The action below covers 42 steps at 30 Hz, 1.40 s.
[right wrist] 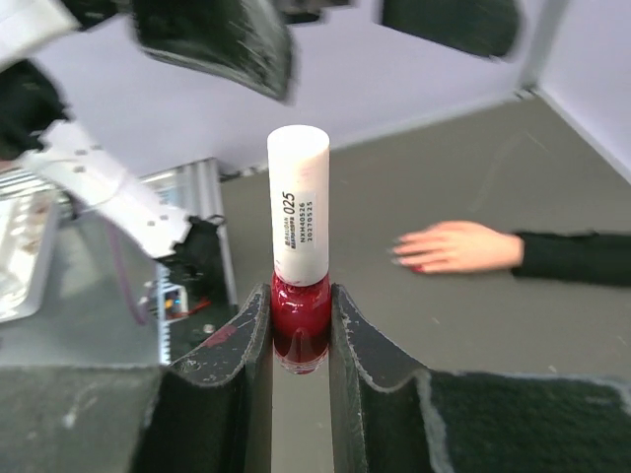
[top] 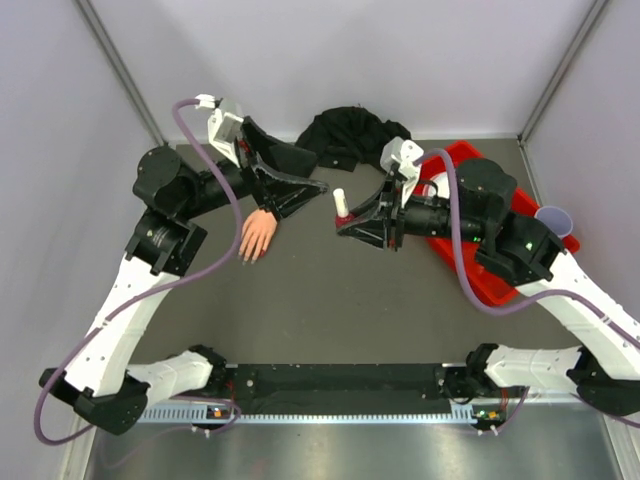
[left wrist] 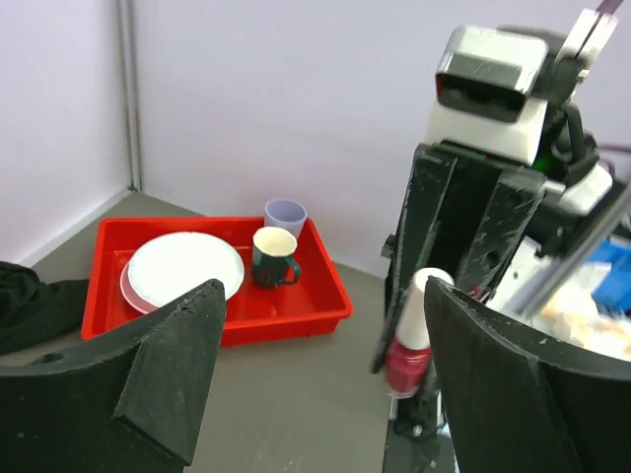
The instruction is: Paint the nails
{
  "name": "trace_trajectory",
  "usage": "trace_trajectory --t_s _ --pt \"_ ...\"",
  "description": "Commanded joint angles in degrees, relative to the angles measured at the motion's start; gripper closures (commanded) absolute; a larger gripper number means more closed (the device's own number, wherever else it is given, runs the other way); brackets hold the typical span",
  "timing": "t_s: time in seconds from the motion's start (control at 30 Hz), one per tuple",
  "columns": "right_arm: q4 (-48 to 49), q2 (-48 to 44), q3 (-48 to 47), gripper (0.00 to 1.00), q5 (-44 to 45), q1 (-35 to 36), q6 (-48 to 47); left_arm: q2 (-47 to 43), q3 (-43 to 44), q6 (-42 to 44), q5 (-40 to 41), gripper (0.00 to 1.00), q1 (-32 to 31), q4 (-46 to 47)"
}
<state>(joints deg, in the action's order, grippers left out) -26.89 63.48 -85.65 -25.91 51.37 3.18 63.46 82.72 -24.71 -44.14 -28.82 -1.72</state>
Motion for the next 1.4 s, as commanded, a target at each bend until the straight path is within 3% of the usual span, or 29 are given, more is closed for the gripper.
trace_trajectory --t_s 0.0,0.07,0.23,0.53,0.8,0.97,1.1,1.13,1.2,1.3,1.37 --pt "-2.02 1.20 -4.18 1.00 11.05 0.30 -0.81 -1.50 0.08 -7.18 7.49 0.16 -0.01 3.63" --pt "-1.76 1.38 -4.35 1.00 11.93 0.39 -0.37 -1.85 -0.63 -8.25 8.89 0.16 -0.54 4.44" --pt "-2.37 2.34 -5.32 1.00 14.92 0.39 0.07 -0.10 2.78 -6.50 14.25 0.28 -3.17 -2.14" --pt "-1.67 2.96 -5.93 1.00 17.21 0.30 1.21 3.51 7.54 -0.87 20.23 0.30 -10.54 -9.18" --pt "-1.58 3.05 -6.20 1.00 18.26 0.39 1.30 5.53 8.86 -0.60 20.50 0.49 -13.01 -10.67" --pt "-1.06 2.61 -6.11 1.00 18.53 0.48 1.30 6.67 9.48 -0.95 19.01 0.60 -13.63 -11.38" --pt "-0.27 2.00 -5.76 1.00 18.53 0.39 1.30 7.20 9.57 -0.60 16.46 0.80 -13.72 -11.56" --pt "0.08 1.65 -5.41 1.00 18.27 0.39 1.65 7.38 9.39 -0.52 15.15 0.92 -13.81 -11.29" --pt "1.49 0.68 -4.97 1.00 17.57 0.39 1.91 7.38 8.35 -0.87 12.77 1.00 -13.81 -9.90" --pt "4.30 -0.72 -3.39 1.00 16.16 0.31 2.71 6.42 5.19 -2.79 7.24 1.00 -13.72 -3.66" --pt "6.32 -1.69 -1.99 1.00 13.36 0.31 4.11 5.71 1.16 -5.34 0.42 1.00 -13.81 5.80"
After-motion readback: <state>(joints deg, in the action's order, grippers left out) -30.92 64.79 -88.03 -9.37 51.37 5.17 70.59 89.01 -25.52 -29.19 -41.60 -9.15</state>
